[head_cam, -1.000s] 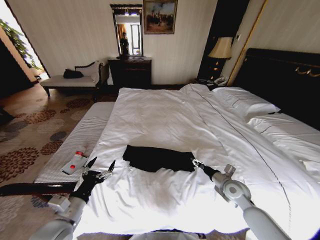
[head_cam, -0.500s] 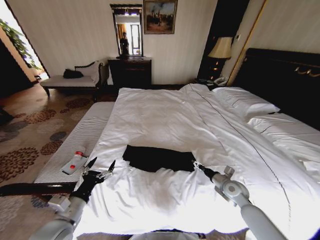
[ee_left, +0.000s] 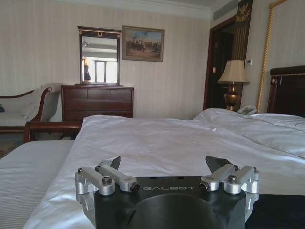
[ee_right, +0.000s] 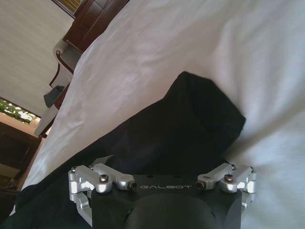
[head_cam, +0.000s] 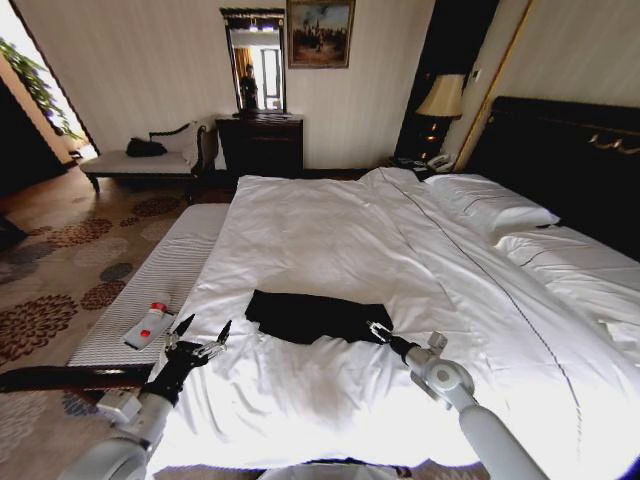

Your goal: Fold the clothes on the bed.

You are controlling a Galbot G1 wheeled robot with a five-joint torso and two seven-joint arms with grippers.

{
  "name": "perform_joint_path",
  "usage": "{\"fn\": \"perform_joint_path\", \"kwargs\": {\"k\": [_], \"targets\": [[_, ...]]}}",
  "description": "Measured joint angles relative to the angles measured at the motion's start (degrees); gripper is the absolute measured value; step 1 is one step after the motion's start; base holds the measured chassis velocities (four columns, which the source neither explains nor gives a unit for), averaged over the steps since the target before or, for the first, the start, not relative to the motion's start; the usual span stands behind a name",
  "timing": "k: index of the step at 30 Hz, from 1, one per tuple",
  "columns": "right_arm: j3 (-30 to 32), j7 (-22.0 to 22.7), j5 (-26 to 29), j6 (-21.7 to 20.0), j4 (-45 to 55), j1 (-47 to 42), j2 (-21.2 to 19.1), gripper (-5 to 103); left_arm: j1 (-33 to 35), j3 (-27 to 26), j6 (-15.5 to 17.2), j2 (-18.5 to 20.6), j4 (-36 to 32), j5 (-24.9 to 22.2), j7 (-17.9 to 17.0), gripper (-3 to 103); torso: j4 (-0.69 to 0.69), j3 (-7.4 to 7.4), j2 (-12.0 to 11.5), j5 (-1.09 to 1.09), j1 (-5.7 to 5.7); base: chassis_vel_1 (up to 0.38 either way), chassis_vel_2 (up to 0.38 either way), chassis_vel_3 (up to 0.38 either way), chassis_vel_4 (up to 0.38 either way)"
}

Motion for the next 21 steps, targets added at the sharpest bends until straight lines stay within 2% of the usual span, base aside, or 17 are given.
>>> {"fn": "perform_joint_path", "kwargs": {"k": [7,8,9,13,15,18,20,21], "targets": [[-1.1,0.2,-0.2,-0.3,-0.3,0.6,1.2,101,0.0,0.0,0.0,0.0,0.0,0.0,0.0,100,0.0,0.0,0.0,0.0,0.0,0.0,0.0,0.0,0.0],[-1.3,0.2,-0.4,-0.3,-0.3,0.6,1.3,96,0.0,0.0,0.0,0.0,0.0,0.0,0.0,100,0.0,0.0,0.0,0.0,0.0,0.0,0.0,0.0,0.0],[-1.3,0.2,-0.4,-0.3,-0.3,0.6,1.3,96,0.0,0.0,0.0,0.0,0.0,0.0,0.0,100,0.0,0.0,0.0,0.0,0.0,0.0,0.0,0.0,0.0],[-1.8,0.3,-0.9,-0.3,-0.5,0.5,1.6,75,0.0,0.0,0.0,0.0,0.0,0.0,0.0,100,0.0,0.0,0.0,0.01,0.0,0.0,0.0,0.0,0.0],[-1.8,0.3,-1.0,-0.3,-0.6,0.5,1.6,75,0.0,0.0,0.0,0.0,0.0,0.0,0.0,100,0.0,0.0,0.0,0.0,0.0,0.0,0.0,0.0,0.0],[-1.8,0.3,-1.2,-0.2,-0.8,0.5,1.6,59,0.0,0.0,0.0,0.0,0.0,0.0,0.0,100,0.0,0.0,0.0,0.01,0.0,0.0,0.0,0.0,0.0],[-1.8,0.3,-1.2,-0.2,-0.8,0.5,1.7,59,0.0,0.0,0.0,0.0,0.0,0.0,0.0,100,0.0,0.0,0.0,0.01,0.0,0.0,0.0,0.0,0.0],[-1.7,0.3,-1.3,-0.2,-0.8,0.5,1.7,54,0.0,0.0,0.0,0.0,0.0,0.0,0.0,100,0.0,0.0,0.0,0.01,0.0,0.0,0.0,0.0,0.0]]}}
